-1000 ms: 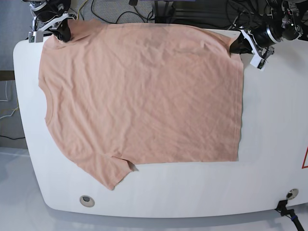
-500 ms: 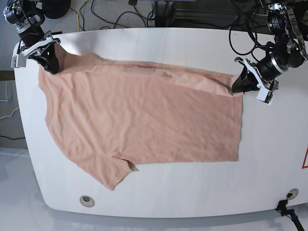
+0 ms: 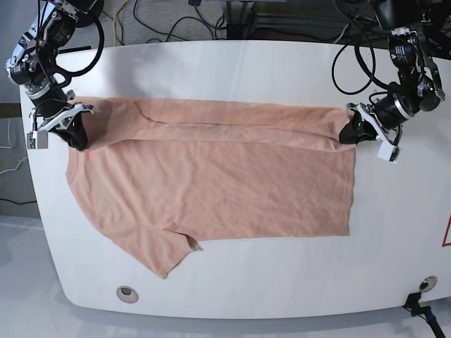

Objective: Fold the T-shirt properly
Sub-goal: 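Lift the shirt edge with both grippers and fold it over the body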

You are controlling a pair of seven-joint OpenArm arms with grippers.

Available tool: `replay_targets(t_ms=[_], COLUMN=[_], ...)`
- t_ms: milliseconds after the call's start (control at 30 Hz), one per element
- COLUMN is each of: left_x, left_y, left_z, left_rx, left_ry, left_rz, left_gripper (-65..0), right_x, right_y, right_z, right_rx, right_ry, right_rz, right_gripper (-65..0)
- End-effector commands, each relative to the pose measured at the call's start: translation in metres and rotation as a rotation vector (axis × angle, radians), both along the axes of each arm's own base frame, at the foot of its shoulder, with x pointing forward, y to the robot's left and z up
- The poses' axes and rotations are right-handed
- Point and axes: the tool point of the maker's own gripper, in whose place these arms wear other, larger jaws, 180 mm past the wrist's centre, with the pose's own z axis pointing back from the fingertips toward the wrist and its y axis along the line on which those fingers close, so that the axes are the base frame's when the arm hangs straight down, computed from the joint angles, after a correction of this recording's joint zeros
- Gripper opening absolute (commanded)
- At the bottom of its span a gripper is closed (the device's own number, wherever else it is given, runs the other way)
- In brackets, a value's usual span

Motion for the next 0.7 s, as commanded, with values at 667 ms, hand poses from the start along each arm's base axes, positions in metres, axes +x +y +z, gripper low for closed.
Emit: replay_targets(t_ms=[667], left_x=[0.041], left_y=[0.03], left_z=[-0.021], left_rx=[-0.008], left_ry=[0.056], left_rz=[0.078], left_gripper=[-54.8], right_x=[0.043], right_y=[-0.029], right_z=[-0.036], right_rx=[-0.077], right_ry=[0.106], right_rz=[-0.065], right_gripper=[-57.1])
